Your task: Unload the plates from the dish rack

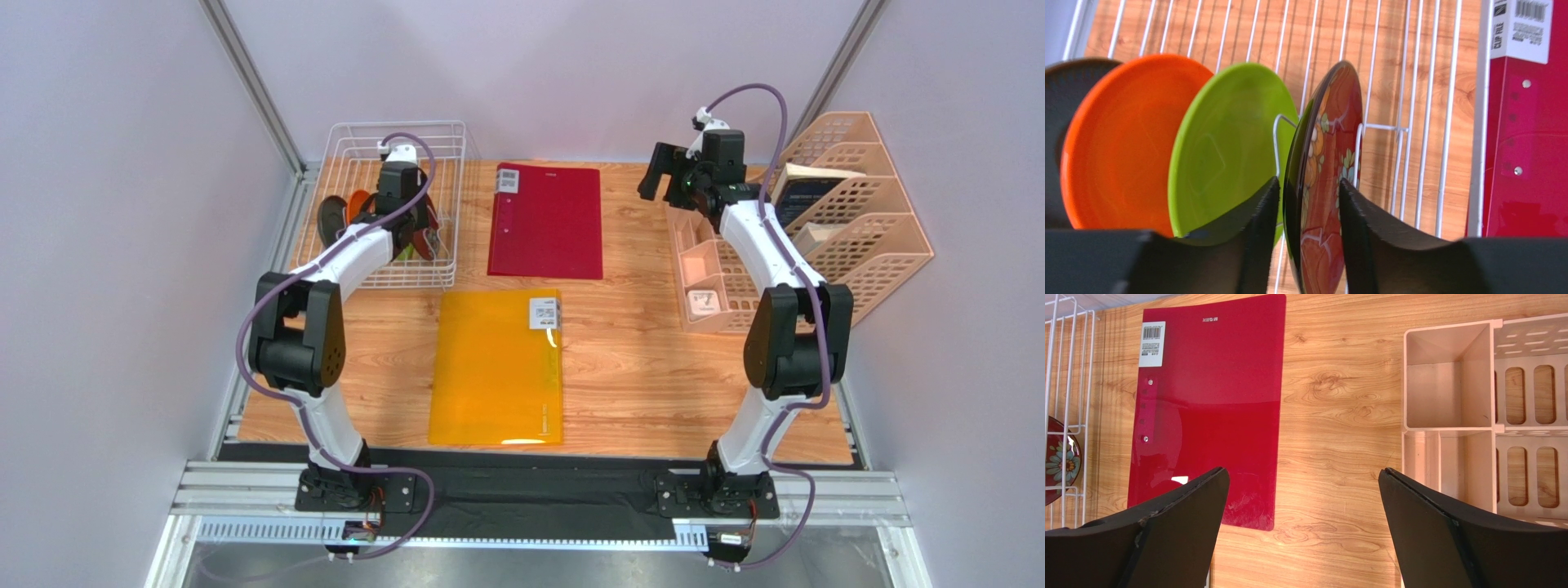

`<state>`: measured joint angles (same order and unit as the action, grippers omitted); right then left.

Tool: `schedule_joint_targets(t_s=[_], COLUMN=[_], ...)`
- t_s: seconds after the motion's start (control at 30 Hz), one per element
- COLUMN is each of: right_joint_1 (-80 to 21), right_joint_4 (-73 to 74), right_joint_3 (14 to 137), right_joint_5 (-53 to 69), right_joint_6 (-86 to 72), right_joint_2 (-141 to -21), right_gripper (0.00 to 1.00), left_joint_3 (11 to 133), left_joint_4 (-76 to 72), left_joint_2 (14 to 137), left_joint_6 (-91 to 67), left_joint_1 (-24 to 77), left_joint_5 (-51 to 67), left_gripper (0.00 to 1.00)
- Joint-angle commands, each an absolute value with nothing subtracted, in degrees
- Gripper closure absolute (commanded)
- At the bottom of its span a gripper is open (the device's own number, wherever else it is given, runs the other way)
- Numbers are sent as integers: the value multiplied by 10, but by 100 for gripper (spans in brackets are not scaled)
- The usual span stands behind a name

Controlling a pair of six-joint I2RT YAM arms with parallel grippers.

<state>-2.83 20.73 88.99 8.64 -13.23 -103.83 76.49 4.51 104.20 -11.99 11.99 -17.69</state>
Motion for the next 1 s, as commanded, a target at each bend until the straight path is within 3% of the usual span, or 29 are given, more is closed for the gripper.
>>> schedule_joint_targets(t_s=[0.0,0.13,0.27,0.43,0.77,0.97], right_joint_1=[-29,-29,-30,-29,-29,-30], right_joint_4=[210,212,214,217,227,231], right_joint_3=[911,911,911,909,903,899], right_joint_5=[97,95,94,95,61,62], right_joint_6=[-136,-135,-135,-139,-127,-130], right_joint_2=[-1039,-1040,-1042,-1044,-1021,-1010], right_gripper=[1,1,1,1,1,1], left_joint_3=[754,746,745,756,807,816], left_joint_4=[43,43,45,51,69,73], left_joint_2=[1043,1045,1042,1025,964,926], left_joint_6=[-142,-147,-145,-127,-23,-1], left_joint_1=[122,122,122,131,182,194], left_joint_5=[-178,-173,-175,-190,-376,-412], left_gripper=[58,76,100,100,100,100])
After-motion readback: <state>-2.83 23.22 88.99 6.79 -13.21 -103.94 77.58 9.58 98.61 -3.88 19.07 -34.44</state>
